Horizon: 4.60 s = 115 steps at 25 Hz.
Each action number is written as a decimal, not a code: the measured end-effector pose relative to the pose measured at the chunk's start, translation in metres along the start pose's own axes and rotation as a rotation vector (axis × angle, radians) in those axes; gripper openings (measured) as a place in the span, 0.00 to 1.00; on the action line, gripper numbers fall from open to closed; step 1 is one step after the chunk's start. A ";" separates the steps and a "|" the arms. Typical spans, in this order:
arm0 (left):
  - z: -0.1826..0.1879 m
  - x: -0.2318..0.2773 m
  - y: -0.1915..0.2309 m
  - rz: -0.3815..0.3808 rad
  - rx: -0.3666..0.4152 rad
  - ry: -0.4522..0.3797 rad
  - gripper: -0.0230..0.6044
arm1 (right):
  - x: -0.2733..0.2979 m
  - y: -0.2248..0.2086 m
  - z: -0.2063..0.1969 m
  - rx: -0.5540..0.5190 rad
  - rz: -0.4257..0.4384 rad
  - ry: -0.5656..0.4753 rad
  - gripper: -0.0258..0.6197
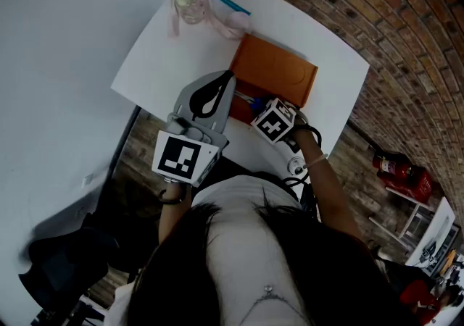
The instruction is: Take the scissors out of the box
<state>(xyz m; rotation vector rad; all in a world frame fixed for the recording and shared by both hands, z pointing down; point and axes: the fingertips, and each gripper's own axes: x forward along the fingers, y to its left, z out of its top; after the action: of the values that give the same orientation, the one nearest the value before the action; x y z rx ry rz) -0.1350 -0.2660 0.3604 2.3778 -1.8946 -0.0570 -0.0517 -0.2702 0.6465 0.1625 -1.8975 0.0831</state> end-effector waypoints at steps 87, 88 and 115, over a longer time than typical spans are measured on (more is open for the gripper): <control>0.028 -0.046 -0.029 -0.105 0.079 -0.031 0.04 | -0.065 0.015 0.006 0.138 -0.232 -0.229 0.19; 0.028 -0.047 -0.030 -0.109 0.080 -0.031 0.04 | -0.066 0.016 0.006 0.146 -0.234 -0.235 0.19; 0.037 -0.103 -0.055 -0.202 0.104 -0.031 0.04 | -0.121 0.053 0.004 0.282 -0.352 -0.413 0.19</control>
<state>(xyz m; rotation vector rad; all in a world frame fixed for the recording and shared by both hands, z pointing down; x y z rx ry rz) -0.1085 -0.1552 0.3143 2.6450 -1.7023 -0.0115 -0.0251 -0.2094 0.5316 0.7502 -2.2299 0.0815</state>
